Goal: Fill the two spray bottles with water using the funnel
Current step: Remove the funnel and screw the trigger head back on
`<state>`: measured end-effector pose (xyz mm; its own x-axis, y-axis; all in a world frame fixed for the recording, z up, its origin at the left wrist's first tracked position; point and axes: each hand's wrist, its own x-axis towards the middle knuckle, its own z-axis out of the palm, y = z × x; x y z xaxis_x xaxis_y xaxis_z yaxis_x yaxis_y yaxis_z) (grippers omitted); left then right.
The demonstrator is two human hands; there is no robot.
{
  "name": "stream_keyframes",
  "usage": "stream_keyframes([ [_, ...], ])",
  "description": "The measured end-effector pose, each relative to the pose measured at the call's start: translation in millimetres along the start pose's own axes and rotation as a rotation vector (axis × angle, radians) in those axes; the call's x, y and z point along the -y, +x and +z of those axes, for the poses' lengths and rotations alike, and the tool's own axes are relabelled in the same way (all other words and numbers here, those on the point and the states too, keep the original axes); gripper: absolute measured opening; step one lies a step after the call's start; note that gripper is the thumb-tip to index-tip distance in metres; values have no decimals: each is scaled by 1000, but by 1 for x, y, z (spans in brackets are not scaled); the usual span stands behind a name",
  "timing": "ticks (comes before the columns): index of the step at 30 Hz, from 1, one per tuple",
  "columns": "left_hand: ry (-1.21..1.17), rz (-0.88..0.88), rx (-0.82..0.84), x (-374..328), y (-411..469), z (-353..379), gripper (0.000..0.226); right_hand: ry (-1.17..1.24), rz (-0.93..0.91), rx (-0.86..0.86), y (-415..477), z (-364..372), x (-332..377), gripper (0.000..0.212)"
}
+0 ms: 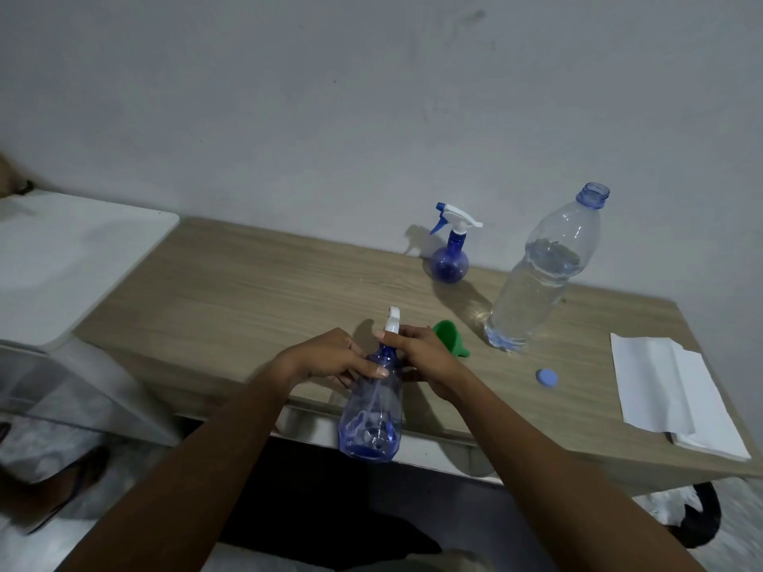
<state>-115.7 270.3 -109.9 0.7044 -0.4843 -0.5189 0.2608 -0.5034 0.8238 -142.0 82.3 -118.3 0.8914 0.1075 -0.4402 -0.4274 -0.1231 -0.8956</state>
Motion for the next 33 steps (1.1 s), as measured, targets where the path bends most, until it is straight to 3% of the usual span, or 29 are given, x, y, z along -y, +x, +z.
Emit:
stream_keyframes([
  [8,-3,-57,21,10,2,2,36,-21,32,2,1,2,-5,42],
  [21,-1,-63,40,11,1,2,40,-46,29,20,0,-2,-3,27],
  [33,1,-48,36,4,0,0,37,-45,19,14,2,-3,-4,33],
])
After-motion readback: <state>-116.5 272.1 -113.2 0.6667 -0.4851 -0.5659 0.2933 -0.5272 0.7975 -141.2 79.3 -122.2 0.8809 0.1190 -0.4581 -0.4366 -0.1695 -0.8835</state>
